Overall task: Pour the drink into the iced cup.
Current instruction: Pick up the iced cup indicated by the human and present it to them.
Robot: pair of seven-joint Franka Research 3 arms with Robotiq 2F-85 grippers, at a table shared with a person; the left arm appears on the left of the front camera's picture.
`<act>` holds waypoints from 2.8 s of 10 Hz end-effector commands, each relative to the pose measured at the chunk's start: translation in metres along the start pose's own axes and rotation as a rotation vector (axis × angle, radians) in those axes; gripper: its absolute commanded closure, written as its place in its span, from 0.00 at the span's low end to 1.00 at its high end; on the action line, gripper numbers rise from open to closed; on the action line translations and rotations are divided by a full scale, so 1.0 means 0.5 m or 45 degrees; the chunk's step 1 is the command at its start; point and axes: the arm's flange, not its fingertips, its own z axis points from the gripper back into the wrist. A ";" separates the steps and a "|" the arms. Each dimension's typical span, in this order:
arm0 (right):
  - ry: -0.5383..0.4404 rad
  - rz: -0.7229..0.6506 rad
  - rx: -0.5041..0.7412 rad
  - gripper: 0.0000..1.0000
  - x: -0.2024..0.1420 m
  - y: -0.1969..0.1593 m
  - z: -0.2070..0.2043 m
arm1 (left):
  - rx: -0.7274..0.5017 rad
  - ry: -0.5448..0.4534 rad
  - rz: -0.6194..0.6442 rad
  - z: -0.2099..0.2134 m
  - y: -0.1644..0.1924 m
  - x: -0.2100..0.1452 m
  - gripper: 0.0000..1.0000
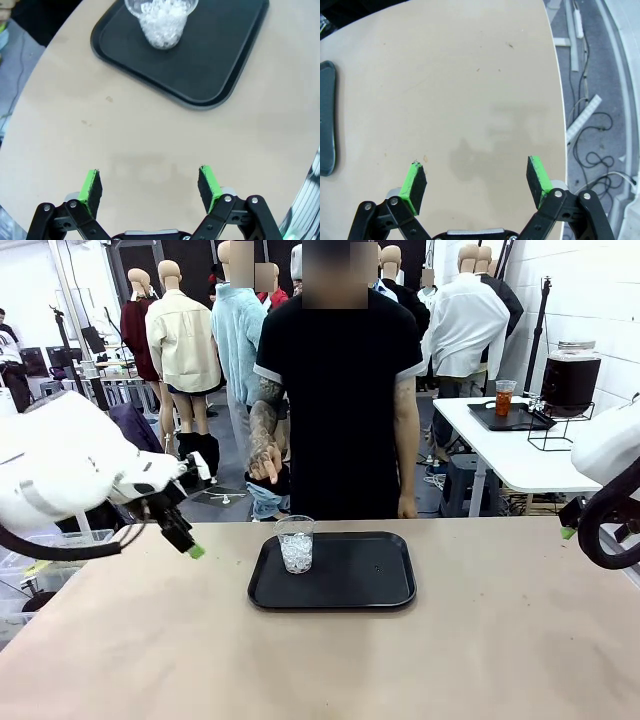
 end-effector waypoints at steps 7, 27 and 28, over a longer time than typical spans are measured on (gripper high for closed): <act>-0.004 0.005 -0.012 0.00 0.001 -0.002 -0.001 | -0.348 -0.147 -0.317 -0.107 0.177 -0.021 0.00; -0.004 0.005 -0.012 0.00 0.001 -0.002 -0.001 | -0.542 -0.915 -0.354 -0.391 0.137 0.084 0.00; -0.004 0.005 -0.012 0.00 0.001 -0.002 -0.001 | -0.532 -0.920 -0.334 -0.399 0.145 0.086 0.00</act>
